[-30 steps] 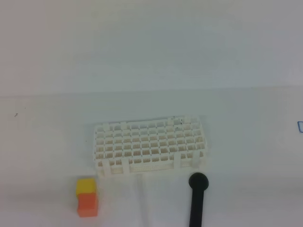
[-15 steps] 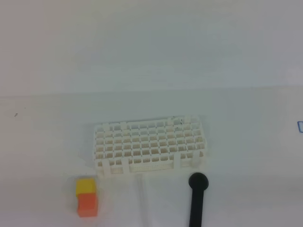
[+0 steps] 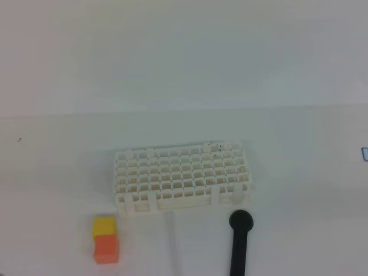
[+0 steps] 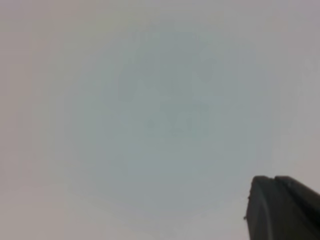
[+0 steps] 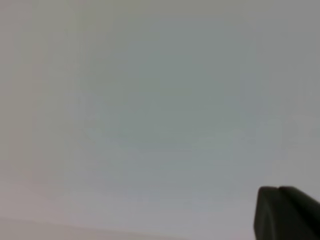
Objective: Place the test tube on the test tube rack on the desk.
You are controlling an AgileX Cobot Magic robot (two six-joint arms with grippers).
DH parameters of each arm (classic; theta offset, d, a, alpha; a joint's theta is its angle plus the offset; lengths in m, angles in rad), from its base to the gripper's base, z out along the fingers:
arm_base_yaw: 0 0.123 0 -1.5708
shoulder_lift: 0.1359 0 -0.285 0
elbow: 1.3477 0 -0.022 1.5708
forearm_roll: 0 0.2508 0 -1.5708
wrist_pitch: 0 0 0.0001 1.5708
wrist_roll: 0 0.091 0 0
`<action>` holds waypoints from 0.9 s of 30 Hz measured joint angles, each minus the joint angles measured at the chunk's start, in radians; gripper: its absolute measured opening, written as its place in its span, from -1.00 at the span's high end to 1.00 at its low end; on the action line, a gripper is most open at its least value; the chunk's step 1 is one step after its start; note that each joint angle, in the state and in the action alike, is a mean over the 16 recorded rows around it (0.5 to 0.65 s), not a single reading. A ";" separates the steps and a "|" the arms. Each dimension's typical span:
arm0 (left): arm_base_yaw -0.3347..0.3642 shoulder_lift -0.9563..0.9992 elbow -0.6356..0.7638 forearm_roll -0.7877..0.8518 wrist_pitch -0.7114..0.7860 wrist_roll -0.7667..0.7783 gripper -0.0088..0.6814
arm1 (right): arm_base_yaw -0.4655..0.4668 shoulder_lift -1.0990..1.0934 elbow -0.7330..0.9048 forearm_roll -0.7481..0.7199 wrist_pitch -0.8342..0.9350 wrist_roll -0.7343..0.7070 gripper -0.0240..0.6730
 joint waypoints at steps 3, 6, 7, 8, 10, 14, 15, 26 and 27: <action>0.000 0.098 -0.031 0.179 -0.024 -0.168 0.98 | 0.000 0.046 -0.077 0.010 0.094 0.000 0.94; 0.000 0.193 -0.047 0.317 -0.046 -0.286 0.98 | 0.000 0.096 -0.145 0.029 0.188 0.000 0.94; 0.000 0.221 -0.051 0.353 -0.053 -0.312 0.98 | 0.000 0.111 -0.165 0.037 0.218 0.000 0.94; 0.000 0.246 -0.054 0.383 -0.058 -0.330 0.98 | 0.000 0.126 -0.182 0.045 0.246 0.000 0.94; 0.000 0.291 -0.064 0.422 -0.063 -0.345 0.98 | 0.000 0.153 -0.212 0.062 0.299 0.000 0.94; 0.000 0.349 -0.092 0.435 -0.018 -0.282 0.98 | 0.000 0.191 -0.252 0.097 0.381 -0.007 0.94; 0.000 0.358 -0.102 0.435 0.007 -0.253 0.98 | 0.000 0.198 -0.259 0.105 0.396 -0.009 0.94; 0.000 0.372 -0.225 0.201 0.541 0.176 0.98 | 0.000 0.219 -0.272 0.142 0.479 -0.054 0.94; 0.000 0.372 -0.233 0.134 0.599 0.229 0.98 | 0.000 0.219 -0.272 0.142 0.486 -0.059 0.94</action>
